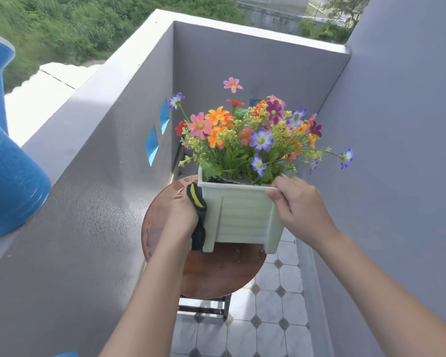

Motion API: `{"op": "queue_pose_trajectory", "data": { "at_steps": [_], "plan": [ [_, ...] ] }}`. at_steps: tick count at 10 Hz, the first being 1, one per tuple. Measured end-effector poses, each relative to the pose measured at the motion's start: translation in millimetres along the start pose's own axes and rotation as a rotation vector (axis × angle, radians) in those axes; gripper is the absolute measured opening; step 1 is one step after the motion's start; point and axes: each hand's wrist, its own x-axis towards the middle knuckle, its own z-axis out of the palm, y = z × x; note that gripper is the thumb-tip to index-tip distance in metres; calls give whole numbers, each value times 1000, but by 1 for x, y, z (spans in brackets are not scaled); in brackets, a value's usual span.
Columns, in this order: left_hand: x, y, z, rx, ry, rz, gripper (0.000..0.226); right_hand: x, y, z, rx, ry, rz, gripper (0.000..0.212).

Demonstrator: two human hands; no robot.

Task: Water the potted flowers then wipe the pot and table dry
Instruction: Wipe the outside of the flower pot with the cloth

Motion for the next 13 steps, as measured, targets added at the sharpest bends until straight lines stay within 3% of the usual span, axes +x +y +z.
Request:
{"op": "queue_pose_trajectory", "data": {
  "at_steps": [1, 2, 3, 4, 5, 6, 7, 8, 9, 10, 11, 12, 13],
  "plan": [
    [-3, 11, -3, 109, 34, 159, 33, -2, 0, 1, 13, 2, -5, 40],
    [-19, 31, 0, 251, 96, 289, 60, -6, -2, 1, 18, 3, 27, 40],
    [-31, 43, 5, 344, 97, 254, 60, -7, -4, 1, 33, -26, 51, 37],
    [-43, 54, 6, 458, 90, 207, 38, -5, -8, 2, 55, -63, 60, 29],
    [-49, 58, 7, 545, 109, 203, 36, -5, -9, 0, 123, -115, 120, 28],
    [-53, 58, 11, 630, 156, 251, 44, -9, -25, -7, 457, -62, 463, 30],
    [-50, 57, 15, 668, 170, 263, 47, -8, -35, -8, 592, 73, 718, 42],
    [-50, 57, 18, 666, 161, 251, 39, 11, -41, -13, 555, 18, 968, 51],
    [-48, 56, 22, 669, 150, 268, 42, 30, -29, -16, 495, -155, 1101, 51],
    [-43, 56, 27, 631, 128, 225, 44, 48, -10, -17, 626, -358, 1299, 27],
    [-39, 53, 30, 621, 147, 235, 43, 50, 0, -15, 744, -497, 1379, 14],
    [-39, 51, 30, 603, 148, 254, 44, 45, 8, -11, 810, -528, 1345, 21],
    [-38, 51, 28, 554, 146, 169, 57, 43, 10, -9, 879, -438, 1348, 12]
  ]
}}
